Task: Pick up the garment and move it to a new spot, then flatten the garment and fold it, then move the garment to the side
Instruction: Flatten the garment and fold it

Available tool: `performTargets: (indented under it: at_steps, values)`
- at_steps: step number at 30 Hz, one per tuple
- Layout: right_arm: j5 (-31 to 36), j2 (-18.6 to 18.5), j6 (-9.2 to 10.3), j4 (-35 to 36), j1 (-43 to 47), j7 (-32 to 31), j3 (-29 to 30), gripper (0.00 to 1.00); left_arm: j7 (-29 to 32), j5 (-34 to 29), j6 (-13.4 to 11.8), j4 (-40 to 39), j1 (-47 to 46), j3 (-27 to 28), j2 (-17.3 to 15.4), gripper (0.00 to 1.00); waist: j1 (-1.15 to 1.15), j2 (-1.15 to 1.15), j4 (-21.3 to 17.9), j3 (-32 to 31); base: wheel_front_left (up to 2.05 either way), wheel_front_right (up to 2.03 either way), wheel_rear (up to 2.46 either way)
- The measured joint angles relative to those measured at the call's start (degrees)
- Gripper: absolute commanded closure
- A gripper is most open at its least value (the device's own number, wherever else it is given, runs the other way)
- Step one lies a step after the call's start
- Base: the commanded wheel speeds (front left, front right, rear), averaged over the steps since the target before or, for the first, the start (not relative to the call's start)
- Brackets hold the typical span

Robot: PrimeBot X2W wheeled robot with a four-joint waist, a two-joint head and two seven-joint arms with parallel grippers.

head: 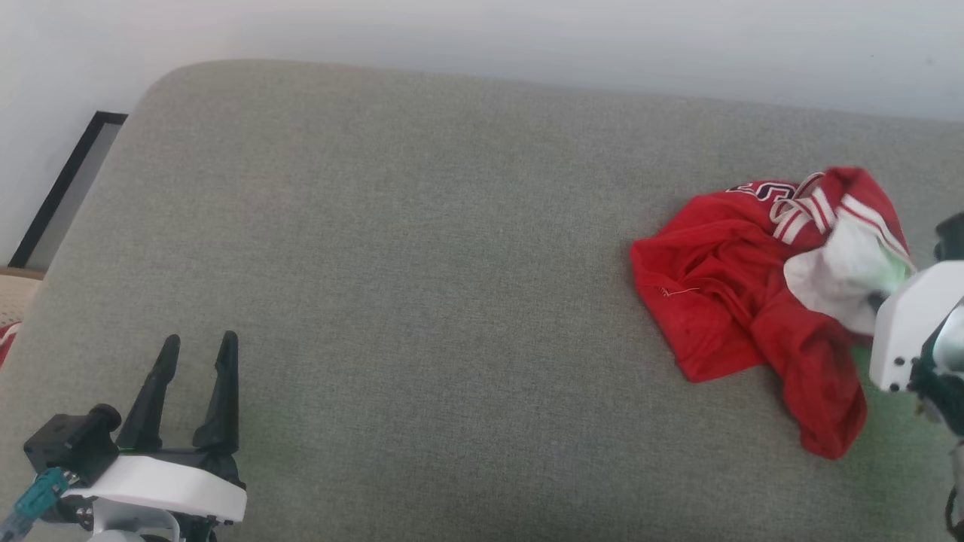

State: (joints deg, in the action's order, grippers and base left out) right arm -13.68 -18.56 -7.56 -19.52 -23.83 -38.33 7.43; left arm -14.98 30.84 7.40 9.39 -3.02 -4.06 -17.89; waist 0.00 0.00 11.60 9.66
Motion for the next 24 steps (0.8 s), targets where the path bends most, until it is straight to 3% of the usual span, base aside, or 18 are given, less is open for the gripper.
performTargets:
  at_steps: [3, 5, 7, 15, 24]
  values:
    - [0.9, 1.3, 0.01, -1.3, 0.7, -0.6, 1.0, 0.99, 0.0, 0.2, 0.0, 0.1, -0.1, -0.3, -0.2, 0.0, 0.0, 0.0, 0.0, 0.5, 0.0, 0.0, 0.0]
    - [1.6, 2.0, 0.01, -1.3, 0.9, -0.6, 1.1, 0.36, 0.0, 0.3, 0.0, 0.1, -0.2, -0.3, -0.3, 0.0, 0.0, 0.0, 0.0, 0.9, 0.0, 0.0, 0.0]
    - [1.6, 2.1, 0.0, -1.2, 0.7, -0.6, 0.4, 0.0, 0.0, 0.4, 0.0, 0.1, -0.4, -0.2, -0.7, 0.0, 0.0, 0.0, -0.2, 1.2, 0.0, 0.0, 0.0]
    - [0.9, 2.0, 0.0, 3.3, -0.7, -0.5, -2.4, 0.0, 0.0, 0.4, 0.0, 0.1, -0.7, 0.3, -1.8, 0.0, 0.0, 0.0, -1.7, 1.4, 0.0, 0.0, 0.0]
    - [-0.4, 3.6, 0.0, 13.0, -1.1, 1.3, -4.7, 0.0, 0.0, 1.3, 0.0, -0.4, -1.6, -0.6, -4.1, 0.0, 0.0, 0.0, -4.5, 1.1, 0.0, 0.0, 0.0]
